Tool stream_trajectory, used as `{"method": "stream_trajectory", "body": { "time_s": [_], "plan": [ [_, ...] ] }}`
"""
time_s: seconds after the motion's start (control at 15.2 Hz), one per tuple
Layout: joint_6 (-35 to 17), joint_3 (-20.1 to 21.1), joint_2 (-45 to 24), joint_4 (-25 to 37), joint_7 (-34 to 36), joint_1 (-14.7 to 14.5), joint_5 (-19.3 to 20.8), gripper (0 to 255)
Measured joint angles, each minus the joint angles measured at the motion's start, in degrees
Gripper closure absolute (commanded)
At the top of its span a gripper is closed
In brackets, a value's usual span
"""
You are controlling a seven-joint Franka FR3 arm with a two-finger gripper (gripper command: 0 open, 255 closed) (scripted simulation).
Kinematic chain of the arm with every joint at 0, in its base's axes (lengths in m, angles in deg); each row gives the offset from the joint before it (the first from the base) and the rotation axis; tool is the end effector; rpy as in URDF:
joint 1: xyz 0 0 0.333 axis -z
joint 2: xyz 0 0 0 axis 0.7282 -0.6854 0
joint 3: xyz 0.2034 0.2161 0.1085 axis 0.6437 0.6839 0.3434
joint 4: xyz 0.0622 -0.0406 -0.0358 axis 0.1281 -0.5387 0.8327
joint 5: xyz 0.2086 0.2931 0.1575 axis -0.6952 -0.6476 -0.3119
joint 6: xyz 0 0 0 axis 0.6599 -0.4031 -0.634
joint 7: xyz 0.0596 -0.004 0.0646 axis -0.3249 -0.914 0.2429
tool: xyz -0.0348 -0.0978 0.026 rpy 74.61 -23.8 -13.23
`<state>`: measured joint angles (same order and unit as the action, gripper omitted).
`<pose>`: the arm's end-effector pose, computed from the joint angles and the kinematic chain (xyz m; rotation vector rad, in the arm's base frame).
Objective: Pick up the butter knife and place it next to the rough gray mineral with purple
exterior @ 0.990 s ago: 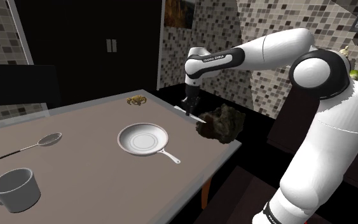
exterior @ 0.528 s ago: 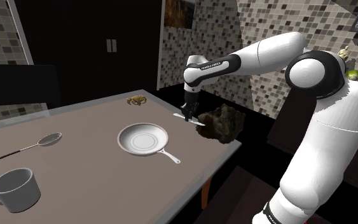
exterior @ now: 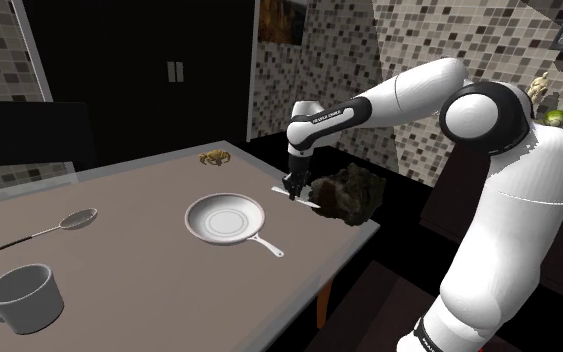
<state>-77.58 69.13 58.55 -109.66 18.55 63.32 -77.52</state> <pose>0.5733 -0.1016 0.3594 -3.0920 0.1144 0.1354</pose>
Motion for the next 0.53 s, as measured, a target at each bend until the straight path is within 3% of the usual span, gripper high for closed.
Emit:
{"method": "stream_trajectory", "body": {
  "time_s": [0.53],
  "plan": [
    [-5.09, -0.06, -3.03, -2.06, 0.20, -0.15, 0.36, 255]
  ]
}}
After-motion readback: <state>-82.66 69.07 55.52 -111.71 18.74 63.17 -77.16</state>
